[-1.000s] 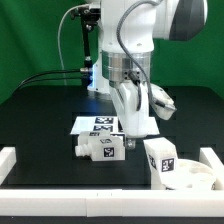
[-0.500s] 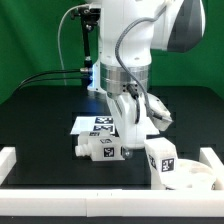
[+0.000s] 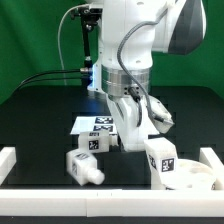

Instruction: Assemble stool

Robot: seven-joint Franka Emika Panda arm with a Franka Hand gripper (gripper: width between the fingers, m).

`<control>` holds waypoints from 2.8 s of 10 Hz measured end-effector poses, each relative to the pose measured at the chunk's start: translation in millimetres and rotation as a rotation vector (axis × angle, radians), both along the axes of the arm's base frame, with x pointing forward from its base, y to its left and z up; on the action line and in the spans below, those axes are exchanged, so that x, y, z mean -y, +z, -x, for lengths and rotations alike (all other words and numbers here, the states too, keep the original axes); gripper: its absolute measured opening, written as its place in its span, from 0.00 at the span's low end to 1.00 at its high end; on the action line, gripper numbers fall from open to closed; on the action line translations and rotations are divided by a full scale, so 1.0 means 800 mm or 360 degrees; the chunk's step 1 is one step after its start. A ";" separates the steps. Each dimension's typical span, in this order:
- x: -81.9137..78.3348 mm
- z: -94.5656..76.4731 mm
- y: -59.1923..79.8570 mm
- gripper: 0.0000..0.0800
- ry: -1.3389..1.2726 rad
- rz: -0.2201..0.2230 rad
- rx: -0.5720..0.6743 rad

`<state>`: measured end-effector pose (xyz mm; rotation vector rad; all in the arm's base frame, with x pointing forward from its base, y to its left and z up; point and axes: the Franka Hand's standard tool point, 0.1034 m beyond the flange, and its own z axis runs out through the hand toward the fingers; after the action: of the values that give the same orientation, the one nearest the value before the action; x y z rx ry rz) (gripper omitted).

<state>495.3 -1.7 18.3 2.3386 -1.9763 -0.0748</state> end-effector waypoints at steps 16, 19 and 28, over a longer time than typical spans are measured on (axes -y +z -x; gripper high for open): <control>0.039 0.025 0.019 0.81 0.0120 -0.0105 0.0032; 0.061 0.056 -0.003 0.81 0.0148 -0.0051 0.0013; 0.038 0.061 -0.002 0.40 0.0375 -0.0052 0.0017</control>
Offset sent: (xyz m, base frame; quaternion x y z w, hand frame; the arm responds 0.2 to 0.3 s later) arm 0.0000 0.0000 0.0000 0.0000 0.0000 0.0000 1.0000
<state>446.3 -32.4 16.8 2.5777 -1.7011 -0.0808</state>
